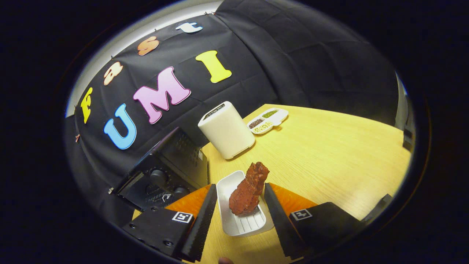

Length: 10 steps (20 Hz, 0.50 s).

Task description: Open the toaster oven, put the food inside, and close the toaster oven door.

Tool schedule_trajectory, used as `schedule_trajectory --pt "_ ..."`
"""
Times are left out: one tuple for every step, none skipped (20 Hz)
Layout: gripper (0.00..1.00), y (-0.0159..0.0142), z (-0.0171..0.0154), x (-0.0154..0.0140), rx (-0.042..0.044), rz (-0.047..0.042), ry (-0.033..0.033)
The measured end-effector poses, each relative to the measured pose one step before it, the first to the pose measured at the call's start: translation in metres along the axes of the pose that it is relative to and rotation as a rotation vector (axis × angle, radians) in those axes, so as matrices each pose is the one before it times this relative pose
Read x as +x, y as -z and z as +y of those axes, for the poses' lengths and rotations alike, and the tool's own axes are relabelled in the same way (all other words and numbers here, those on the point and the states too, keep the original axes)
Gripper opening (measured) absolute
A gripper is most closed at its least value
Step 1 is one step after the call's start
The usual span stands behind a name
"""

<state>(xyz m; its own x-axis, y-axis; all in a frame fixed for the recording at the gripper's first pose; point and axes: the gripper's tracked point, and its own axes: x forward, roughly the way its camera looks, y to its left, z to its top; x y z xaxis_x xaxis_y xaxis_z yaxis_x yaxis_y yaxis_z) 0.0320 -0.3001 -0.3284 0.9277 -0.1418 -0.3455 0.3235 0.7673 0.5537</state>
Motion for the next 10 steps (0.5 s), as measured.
schedule_trajectory --pt "0.78 -0.00021 -0.00326 0.00713 0.01231 -0.00333 -0.00644" --pt "0.77 -0.00058 -0.0029 0.00509 0.01517 -0.00327 -0.0059" --pt "0.72 0.00096 -0.00081 0.00586 0.01013 0.00302 -0.0055" --pt "0.68 0.00205 -0.0063 0.00683 -0.00306 0.01071 0.01799" --pt "0.54 0.00299 -0.00289 0.0039 -0.0002 0.02317 -0.00269" --pt "0.4 -0.00239 0.00149 0.00649 0.01153 -0.00307 -0.01368" --pt "0.27 -0.00245 0.00304 -0.00458 0.015 -0.00126 -0.02258" --pt "0.24 -0.00206 0.00119 0.00092 0.00948 -0.00244 -0.00505" --pt "0.22 -0.00286 0.00208 -0.00035 0.00647 -0.00575 -0.01003" --pt "0.21 -0.00339 0.00709 -0.00031 0.01331 -0.01552 -0.02295"
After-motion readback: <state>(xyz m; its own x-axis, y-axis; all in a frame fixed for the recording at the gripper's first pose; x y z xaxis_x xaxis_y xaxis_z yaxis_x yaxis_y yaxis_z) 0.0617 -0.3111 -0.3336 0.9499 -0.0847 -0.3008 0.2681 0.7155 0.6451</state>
